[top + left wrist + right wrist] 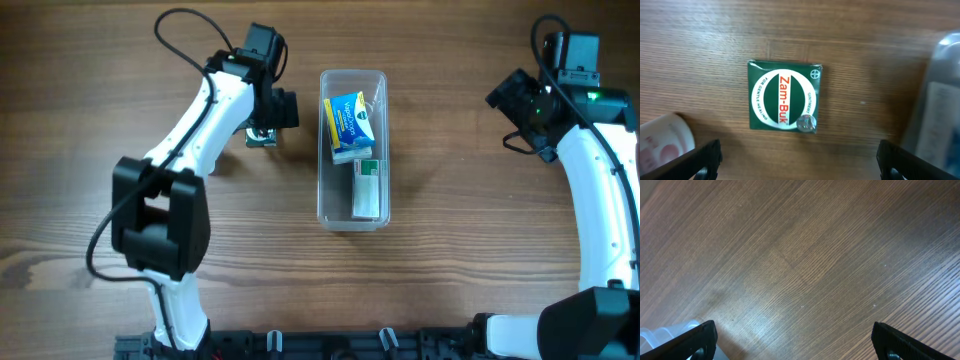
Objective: Pack container
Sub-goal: 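Reach left gripper to the green Zam-Buk tin and grasp it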
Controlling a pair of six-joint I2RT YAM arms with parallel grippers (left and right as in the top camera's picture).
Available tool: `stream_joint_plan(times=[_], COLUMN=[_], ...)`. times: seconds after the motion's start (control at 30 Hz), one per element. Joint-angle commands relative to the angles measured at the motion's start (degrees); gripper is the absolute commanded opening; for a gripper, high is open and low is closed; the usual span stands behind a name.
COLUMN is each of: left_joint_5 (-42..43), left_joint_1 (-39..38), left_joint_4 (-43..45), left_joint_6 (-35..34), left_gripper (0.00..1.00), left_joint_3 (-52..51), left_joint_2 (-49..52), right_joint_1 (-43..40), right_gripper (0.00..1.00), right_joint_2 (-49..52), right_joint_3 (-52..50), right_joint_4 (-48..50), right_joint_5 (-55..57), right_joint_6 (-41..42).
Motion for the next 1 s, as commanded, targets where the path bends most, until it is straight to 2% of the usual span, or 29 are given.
stream_joint_plan(times=[0.0,0.2,0.57,0.97], left_joint_5=[0.07,0.11,4.48,4.59], left_joint_1=[1.95,3.52,3.52,3.52], left_joint_4=[0.5,1.29,3.48,3.87], left_joint_6=[3.93,7.72,8.44,8.41], left_gripper=[1.0,1.0,1.0,0.98], left_joint_3=[0.57,0.57,0.55,0.46], left_joint_2=[2.08,5.16,8.66,9.94], right_joint_1=[-0.13,-0.13,-0.13,-0.13], right_gripper=[1.0,1.0,1.0,1.0], right_joint_2=[-0.35,-0.35,-0.35,-0.33], right_joint_3=[0.0,-0.02,-0.02,-0.02], right_joint_4=[0.0,0.0,0.0,0.0], right_joint_5=[0.35,0.35,0.35,0.35], right_joint_6=[0.63,0.63,0.63,0.63])
